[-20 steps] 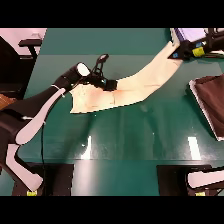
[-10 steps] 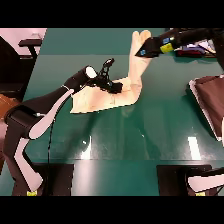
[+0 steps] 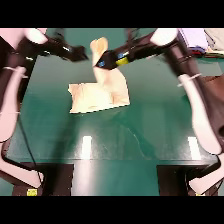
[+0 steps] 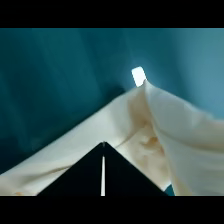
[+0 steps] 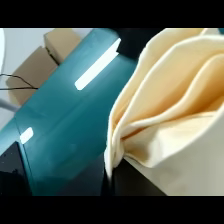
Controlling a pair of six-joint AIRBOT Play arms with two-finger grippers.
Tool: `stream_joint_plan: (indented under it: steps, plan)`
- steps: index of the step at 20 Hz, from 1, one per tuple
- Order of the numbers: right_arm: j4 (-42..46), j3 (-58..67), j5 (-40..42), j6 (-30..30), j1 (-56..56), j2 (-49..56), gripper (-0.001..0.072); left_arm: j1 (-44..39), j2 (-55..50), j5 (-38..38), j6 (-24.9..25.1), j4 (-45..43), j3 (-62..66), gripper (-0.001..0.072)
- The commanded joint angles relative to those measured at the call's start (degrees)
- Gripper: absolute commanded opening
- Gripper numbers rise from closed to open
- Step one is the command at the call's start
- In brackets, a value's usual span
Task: Fold the shirts.
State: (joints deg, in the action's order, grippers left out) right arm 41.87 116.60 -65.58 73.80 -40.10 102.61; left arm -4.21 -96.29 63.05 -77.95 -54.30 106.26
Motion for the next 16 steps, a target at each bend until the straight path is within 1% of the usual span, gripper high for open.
stream_joint_plan:
  steps: [1,2,3,5,7,9,12,14,15,16]
  plan:
    - [-3.26,0.04,8.46,-4.31,-7.65,7.41,0.0262,9.25,8.94,2.64,-0.07,-4.94,1.05,0.0025]
    - [-2.84,0.04,8.85,-5.9,-8.83,8.72,0.0465,11.28,10.71,3.23,-0.07,-4.98,1.05,0.0026]
    - [-2.6,0.02,8.02,-7.26,-9.31,9.46,0.0574,12.81,12.04,4.0,-0.07,-4.96,1.05,0.0026]
    - [-0.66,0.02,3.82,-7.56,-7.98,9.46,0.0576,14.6,13.66,5.79,-0.07,-4.98,1.05,0.0025]
    - [5.25,-0.48,-2.4,-3.3,-4.11,8.09,0.0572,14.71,14.01,7.5,-0.04,-5.16,1.05,0.0026]
    - [9.81,-4.94,-5.51,-1.73,0.5,5.14,0.0572,14.53,13.97,9.22,-0.04,-5.05,0.94,0.0026]
    - [12.39,-16.85,-6.16,1.11,9.9,-0.9,0.0572,14.53,13.92,10.32,-0.02,-5.09,0.81,0.0026]
    - [12.09,-25.35,-4.17,3.85,16.28,-4.48,0.0576,14.53,13.92,10.62,-0.04,-4.76,0.81,0.0025]
    - [11.61,-29.2,-2.38,4.94,19.17,-5.66,0.0619,14.53,13.92,10.62,-0.02,-4.76,0.81,0.0026]
    - [10.05,-31.82,-1.55,5.27,21.31,-5.97,0.0705,14.53,13.9,10.6,-0.02,-4.63,0.81,0.0026]
